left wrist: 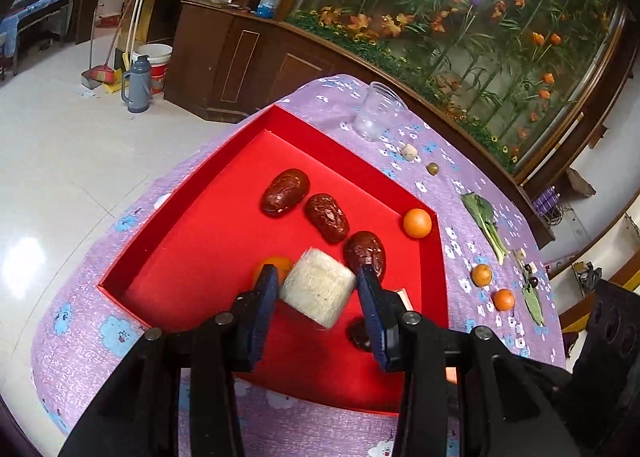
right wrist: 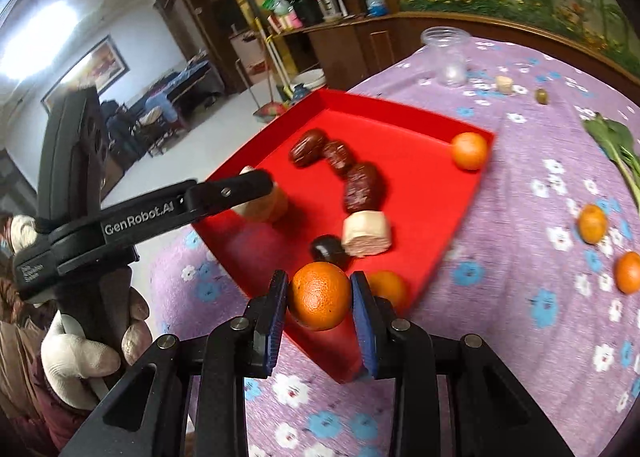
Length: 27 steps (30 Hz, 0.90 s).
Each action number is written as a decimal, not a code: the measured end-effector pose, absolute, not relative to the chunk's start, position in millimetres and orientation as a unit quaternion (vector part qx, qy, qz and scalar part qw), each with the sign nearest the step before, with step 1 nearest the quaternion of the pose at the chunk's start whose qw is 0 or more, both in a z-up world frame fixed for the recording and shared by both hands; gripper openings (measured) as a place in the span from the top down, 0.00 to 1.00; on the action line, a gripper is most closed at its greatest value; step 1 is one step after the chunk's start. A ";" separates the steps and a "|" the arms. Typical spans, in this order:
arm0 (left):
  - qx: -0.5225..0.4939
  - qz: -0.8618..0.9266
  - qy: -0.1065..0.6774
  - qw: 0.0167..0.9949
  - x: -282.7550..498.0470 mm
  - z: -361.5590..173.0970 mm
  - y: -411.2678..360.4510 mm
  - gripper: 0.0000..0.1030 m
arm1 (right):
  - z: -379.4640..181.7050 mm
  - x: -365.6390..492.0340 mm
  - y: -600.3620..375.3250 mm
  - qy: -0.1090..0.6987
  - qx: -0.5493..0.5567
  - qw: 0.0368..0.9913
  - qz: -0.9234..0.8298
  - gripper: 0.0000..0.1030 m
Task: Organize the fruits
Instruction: 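Carry the cube and orange over the red tray and open both grippers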
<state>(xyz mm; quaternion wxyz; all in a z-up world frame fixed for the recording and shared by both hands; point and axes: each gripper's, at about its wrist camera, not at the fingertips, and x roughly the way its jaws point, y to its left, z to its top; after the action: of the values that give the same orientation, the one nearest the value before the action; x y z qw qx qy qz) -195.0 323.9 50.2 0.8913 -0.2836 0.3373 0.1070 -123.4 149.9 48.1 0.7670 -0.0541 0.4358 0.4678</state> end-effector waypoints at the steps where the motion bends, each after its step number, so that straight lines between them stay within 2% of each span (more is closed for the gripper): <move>1: -0.285 0.107 0.335 0.892 -196.1 50.5 325.5 0.62 | 46.1 -124.7 153.3 0.436 -0.057 0.766 0.468 0.66; 11: -0.305 0.106 0.315 0.892 -205.3 57.0 339.4 0.48 | 33.2 -127.8 174.9 0.447 -0.063 0.757 0.472 0.65; 15: -0.309 0.107 0.313 0.892 -204.9 59.6 338.2 0.44 | 36.3 -131.4 174.4 0.444 -0.060 0.757 0.475 0.57; 27: -0.284 0.091 0.328 0.897 -196.3 72.7 310.4 0.32 | 53.0 -134.6 135.3 0.427 -0.026 0.774 0.467 0.47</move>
<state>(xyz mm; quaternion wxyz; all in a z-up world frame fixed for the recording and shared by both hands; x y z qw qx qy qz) -196.3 310.4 72.7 0.8965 -0.2839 0.3277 0.0908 -134.6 135.3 53.0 0.7736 -0.0261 0.4271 0.4674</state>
